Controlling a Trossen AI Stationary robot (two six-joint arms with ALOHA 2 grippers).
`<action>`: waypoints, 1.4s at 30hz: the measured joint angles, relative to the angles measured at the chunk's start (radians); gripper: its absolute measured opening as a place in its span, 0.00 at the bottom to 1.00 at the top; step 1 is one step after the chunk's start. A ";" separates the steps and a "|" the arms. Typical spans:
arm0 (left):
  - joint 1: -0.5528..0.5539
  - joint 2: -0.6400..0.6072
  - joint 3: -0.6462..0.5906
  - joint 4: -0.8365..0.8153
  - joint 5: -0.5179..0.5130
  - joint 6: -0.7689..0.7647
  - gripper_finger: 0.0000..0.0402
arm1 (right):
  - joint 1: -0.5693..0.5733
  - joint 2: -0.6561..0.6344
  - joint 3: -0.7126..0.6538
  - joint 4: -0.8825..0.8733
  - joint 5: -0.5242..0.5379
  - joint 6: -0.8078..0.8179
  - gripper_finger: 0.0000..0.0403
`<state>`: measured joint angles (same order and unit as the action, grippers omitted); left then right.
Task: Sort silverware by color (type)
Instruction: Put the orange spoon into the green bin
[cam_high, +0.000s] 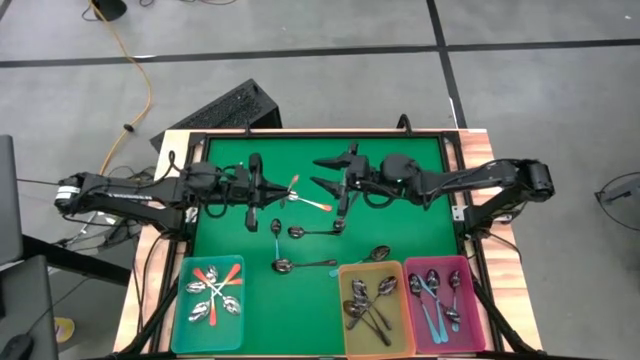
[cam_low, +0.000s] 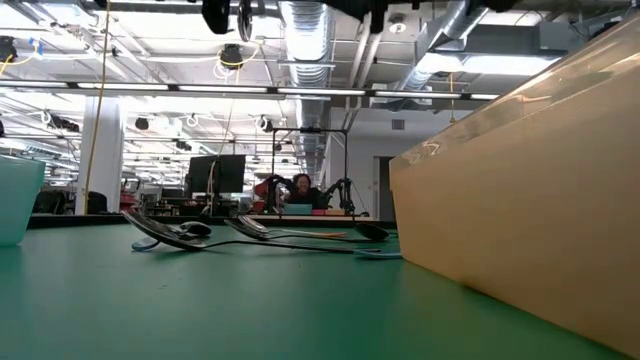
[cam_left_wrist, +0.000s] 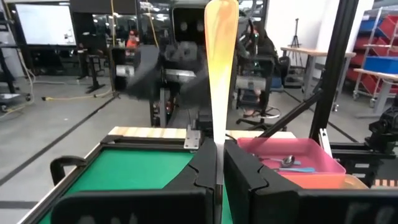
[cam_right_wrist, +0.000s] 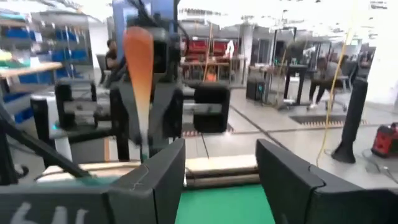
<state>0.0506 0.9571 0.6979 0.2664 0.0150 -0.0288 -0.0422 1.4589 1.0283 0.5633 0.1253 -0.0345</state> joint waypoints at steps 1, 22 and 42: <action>0.001 0.004 0.000 0.007 0.007 0.000 0.00 | 0.000 0.010 0.000 0.006 0.000 -0.001 0.54; 0.004 0.007 0.000 0.033 0.032 0.027 0.00 | -0.023 0.034 0.003 0.077 -0.021 0.030 0.66; 0.071 0.047 0.001 0.045 0.062 0.038 0.00 | -0.038 0.033 0.003 0.072 -0.132 0.034 0.68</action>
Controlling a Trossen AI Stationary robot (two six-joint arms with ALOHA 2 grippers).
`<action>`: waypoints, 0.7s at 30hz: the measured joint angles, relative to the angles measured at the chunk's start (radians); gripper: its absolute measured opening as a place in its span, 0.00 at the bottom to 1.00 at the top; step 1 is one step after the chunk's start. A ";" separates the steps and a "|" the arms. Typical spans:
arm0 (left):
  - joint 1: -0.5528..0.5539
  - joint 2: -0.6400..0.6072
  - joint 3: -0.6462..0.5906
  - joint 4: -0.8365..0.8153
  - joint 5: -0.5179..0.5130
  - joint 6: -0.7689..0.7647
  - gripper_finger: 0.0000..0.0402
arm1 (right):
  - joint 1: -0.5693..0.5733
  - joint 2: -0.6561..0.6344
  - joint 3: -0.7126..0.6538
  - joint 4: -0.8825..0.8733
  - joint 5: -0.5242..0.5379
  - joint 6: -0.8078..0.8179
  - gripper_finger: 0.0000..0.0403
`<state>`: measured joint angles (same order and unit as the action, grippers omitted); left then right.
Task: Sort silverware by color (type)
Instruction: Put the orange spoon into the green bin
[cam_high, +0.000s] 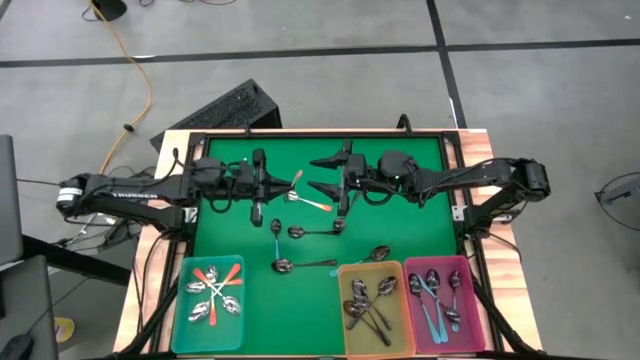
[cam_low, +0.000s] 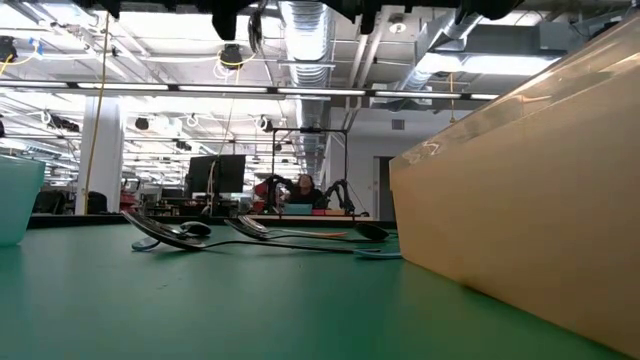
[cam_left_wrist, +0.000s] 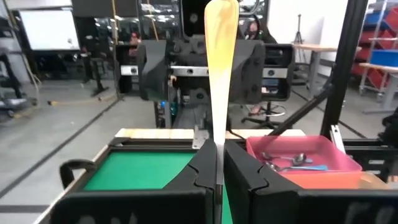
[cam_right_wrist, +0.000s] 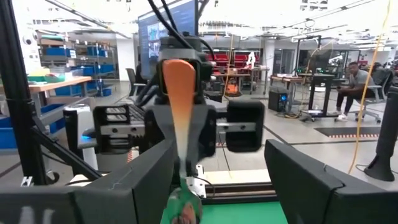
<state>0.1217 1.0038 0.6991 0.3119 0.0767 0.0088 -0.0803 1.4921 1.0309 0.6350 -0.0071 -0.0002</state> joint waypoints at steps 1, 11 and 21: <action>0.011 0.009 0.000 0.004 0.020 -0.007 0.00 | 0.001 0.000 0.000 -0.001 0.000 0.000 0.68; 0.056 0.102 0.000 0.096 0.066 -0.013 0.00 | 0.001 0.000 0.000 -0.046 -0.002 0.000 0.68; 0.097 0.190 0.000 0.180 0.128 -0.017 0.00 | -0.014 0.014 0.000 -0.051 -0.002 0.001 0.68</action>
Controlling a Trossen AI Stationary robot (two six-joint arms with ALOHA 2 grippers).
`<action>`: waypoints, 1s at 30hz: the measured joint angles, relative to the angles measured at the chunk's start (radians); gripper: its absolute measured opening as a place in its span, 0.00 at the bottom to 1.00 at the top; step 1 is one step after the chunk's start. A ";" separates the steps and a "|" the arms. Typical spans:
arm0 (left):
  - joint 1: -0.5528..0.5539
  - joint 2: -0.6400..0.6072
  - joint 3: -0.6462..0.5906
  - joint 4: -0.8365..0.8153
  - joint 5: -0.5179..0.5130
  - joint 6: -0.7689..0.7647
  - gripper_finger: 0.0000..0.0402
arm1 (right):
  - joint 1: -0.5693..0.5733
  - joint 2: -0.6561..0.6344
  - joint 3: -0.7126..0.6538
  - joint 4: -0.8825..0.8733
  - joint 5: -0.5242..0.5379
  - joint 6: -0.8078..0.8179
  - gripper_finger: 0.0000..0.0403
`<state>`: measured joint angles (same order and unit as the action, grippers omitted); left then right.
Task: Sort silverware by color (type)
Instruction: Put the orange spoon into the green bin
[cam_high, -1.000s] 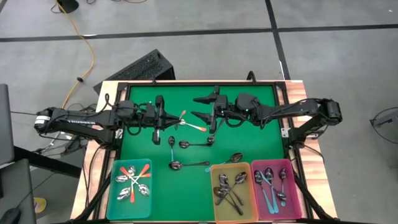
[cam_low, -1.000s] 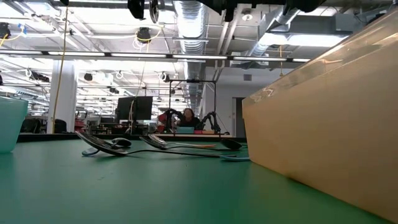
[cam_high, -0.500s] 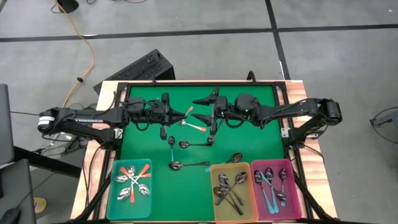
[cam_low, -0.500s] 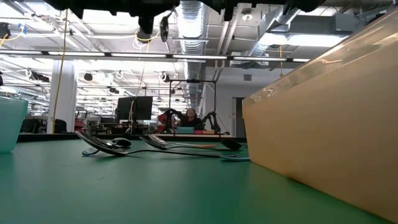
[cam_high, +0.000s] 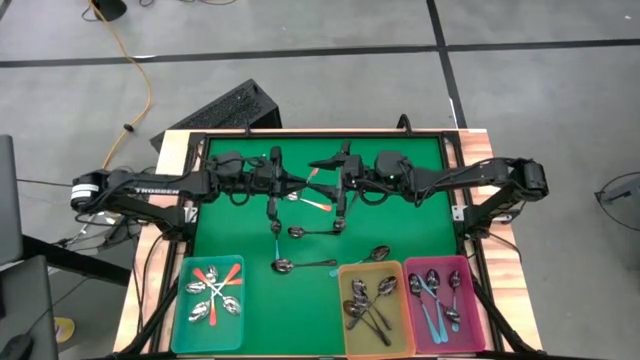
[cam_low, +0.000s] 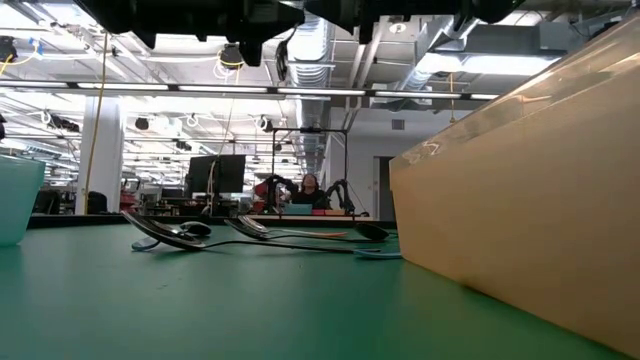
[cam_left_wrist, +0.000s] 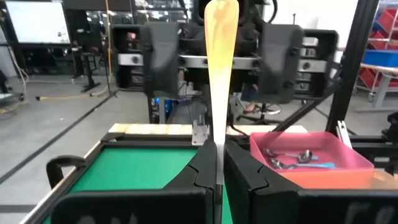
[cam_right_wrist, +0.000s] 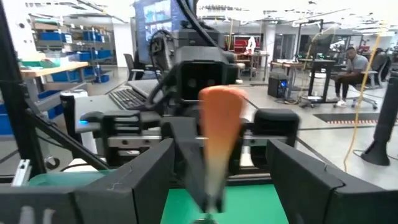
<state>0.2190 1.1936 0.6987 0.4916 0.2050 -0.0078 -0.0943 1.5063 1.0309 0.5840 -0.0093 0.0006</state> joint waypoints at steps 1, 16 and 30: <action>0.001 0.004 0.000 0.011 0.000 -0.001 0.00 | 0.000 0.003 0.000 0.004 0.000 0.000 0.68; 0.000 0.063 0.038 -0.017 0.038 0.008 0.00 | 0.003 0.063 0.000 0.051 0.008 -0.002 0.68; 0.000 0.065 0.039 -0.006 0.024 0.014 0.00 | 0.000 0.060 0.000 0.065 0.012 -0.009 0.38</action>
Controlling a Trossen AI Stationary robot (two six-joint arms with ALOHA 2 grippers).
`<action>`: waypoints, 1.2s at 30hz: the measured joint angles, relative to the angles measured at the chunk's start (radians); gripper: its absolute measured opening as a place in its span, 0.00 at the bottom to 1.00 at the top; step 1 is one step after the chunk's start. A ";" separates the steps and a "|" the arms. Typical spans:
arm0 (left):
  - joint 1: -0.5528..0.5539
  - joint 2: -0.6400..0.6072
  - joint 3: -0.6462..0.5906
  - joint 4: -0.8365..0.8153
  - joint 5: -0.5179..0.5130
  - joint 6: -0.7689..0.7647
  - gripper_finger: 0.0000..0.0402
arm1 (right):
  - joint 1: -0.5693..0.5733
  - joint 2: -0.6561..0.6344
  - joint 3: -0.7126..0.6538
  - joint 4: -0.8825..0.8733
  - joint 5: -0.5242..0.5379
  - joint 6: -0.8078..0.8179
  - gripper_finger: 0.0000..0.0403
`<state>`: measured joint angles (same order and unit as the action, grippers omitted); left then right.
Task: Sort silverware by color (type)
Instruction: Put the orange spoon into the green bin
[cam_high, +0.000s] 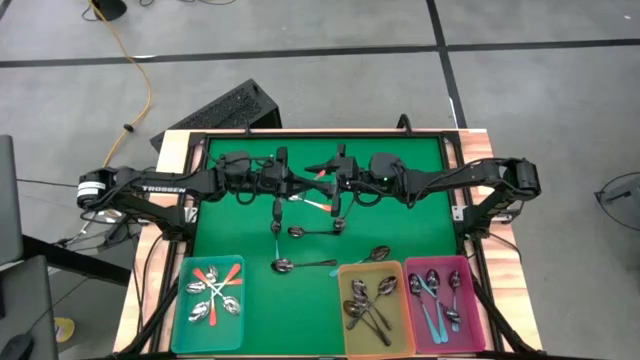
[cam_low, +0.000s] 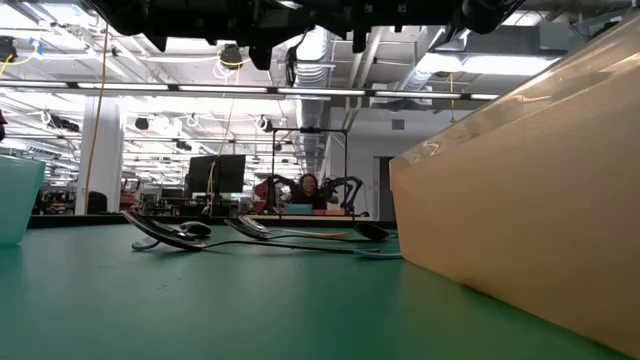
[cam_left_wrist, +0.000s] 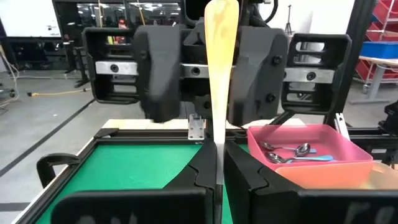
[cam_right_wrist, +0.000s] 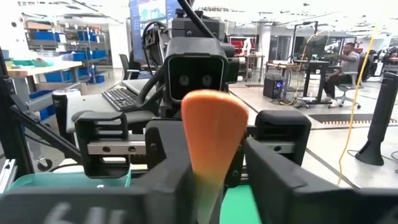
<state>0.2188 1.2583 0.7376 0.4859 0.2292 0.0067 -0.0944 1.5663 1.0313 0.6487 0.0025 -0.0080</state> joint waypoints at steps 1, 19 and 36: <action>0.000 0.000 0.000 0.001 -0.005 0.000 0.00 | 0.000 0.000 0.000 -0.001 0.000 0.000 0.33; 0.000 -0.070 0.000 -0.123 -0.199 -0.213 0.19 | 0.001 -0.062 0.003 -0.098 0.136 0.119 0.07; 0.073 -0.142 0.001 -0.130 -0.298 0.050 0.31 | -0.064 -0.087 0.000 -0.014 0.146 -0.179 0.07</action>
<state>0.2916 1.1158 0.7387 0.3556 -0.0685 0.0564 -0.1582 1.4798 1.0313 0.6342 0.1489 -0.1874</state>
